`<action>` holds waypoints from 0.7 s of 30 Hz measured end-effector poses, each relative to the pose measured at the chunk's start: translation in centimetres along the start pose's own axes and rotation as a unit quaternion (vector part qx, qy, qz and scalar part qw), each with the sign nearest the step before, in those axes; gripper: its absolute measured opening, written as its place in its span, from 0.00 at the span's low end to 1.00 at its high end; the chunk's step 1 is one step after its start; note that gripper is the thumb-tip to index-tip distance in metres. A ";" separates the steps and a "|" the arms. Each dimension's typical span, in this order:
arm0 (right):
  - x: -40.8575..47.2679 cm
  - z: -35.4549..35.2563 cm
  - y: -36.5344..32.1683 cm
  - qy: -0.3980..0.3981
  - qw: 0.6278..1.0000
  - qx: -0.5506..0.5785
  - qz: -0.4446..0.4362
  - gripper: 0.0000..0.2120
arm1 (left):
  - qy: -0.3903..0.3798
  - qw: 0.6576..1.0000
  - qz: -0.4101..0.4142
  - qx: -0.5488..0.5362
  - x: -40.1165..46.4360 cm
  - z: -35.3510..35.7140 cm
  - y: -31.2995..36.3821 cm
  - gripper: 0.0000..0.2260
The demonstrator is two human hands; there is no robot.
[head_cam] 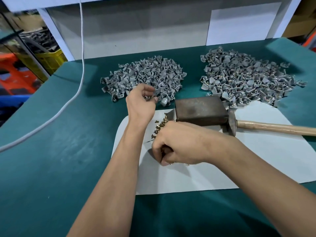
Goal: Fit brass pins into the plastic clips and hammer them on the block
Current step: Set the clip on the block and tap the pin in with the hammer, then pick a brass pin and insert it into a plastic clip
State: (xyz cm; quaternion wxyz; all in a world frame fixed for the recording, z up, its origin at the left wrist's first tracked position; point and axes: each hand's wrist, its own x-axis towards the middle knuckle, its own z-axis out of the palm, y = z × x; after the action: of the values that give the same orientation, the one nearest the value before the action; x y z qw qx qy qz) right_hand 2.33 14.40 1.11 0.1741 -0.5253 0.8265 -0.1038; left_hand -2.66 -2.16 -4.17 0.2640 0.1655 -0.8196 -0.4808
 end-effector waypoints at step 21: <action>-4.2 -2.5 6.3 0.464 0.857 0.207 0.085 0.03 | -0.099 0.935 -0.115 -0.322 -2.1 1.6 3.7 0.09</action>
State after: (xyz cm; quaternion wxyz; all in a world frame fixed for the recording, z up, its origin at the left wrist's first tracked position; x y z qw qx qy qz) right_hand -2.30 20.87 1.91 -0.1169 -0.2961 0.8122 -0.4888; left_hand -2.00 1.80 -2.15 0.1636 0.1167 -0.6185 -0.7597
